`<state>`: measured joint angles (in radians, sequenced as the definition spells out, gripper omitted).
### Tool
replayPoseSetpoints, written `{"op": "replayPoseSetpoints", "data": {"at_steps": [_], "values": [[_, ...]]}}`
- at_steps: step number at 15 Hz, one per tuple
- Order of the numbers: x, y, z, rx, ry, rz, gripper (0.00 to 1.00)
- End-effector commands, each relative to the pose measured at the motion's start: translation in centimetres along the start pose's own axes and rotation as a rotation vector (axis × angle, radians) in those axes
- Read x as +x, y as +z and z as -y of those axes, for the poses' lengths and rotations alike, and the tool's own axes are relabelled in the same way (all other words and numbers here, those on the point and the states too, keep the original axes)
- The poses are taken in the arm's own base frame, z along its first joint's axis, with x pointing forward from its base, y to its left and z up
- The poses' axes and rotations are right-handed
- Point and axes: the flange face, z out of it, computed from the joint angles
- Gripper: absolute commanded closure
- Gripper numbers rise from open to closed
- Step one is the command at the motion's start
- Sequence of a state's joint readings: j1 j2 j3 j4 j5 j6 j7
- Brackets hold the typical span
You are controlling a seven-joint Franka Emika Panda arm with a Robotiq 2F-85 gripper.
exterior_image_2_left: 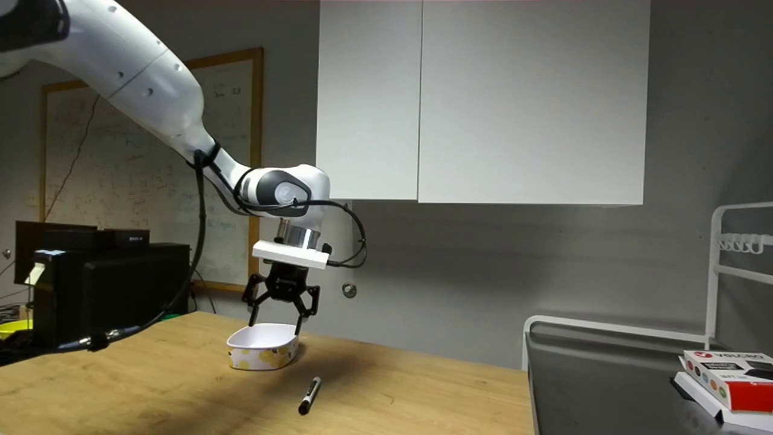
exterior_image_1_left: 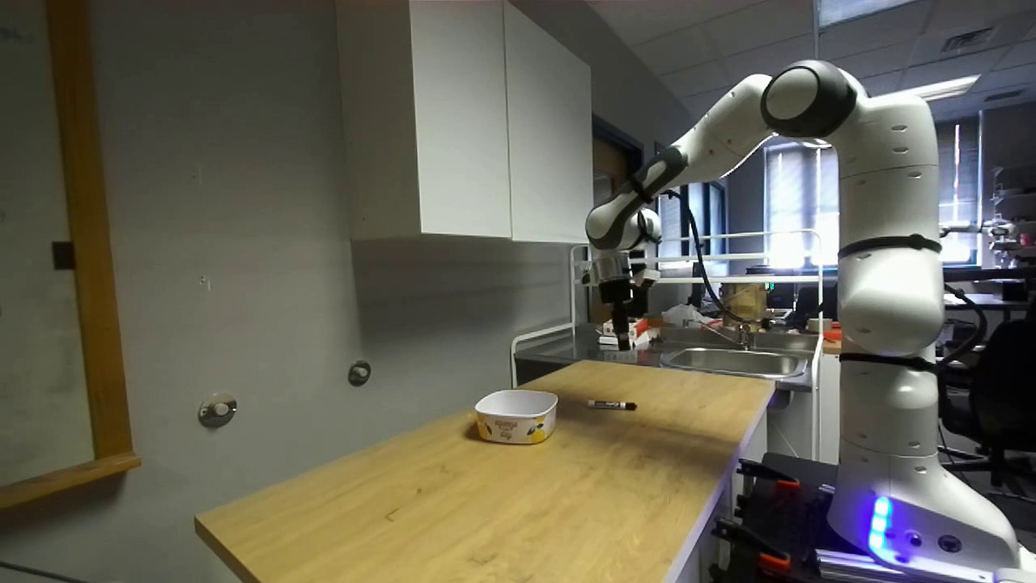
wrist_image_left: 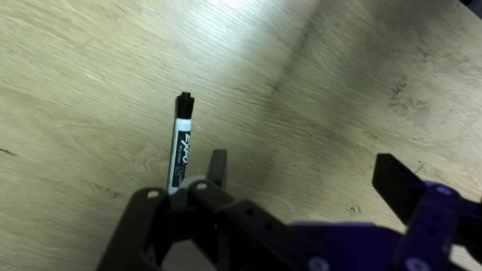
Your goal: Put the marker in the bowl
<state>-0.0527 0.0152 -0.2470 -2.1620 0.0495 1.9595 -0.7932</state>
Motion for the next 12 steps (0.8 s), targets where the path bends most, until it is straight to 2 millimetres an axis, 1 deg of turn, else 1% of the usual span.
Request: {"op": "replayPoseSetpoints", "data": {"at_steps": [1, 4, 6, 8, 12], "values": [[3.8, 2.1, -1.5, -0.01, 0.008, 0.04, 0.0], [5.5, 4.5, -2.6, -0.005, 0.052, 0.053, 0.0], [6.0, 5.9, -3.4, 0.001, 0.078, 0.063, 0.0], [6.2, 7.1, -4.7, 0.007, 0.106, 0.076, 0.0], [6.2, 8.8, -7.0, 0.008, 0.132, 0.101, 0.0]]}}
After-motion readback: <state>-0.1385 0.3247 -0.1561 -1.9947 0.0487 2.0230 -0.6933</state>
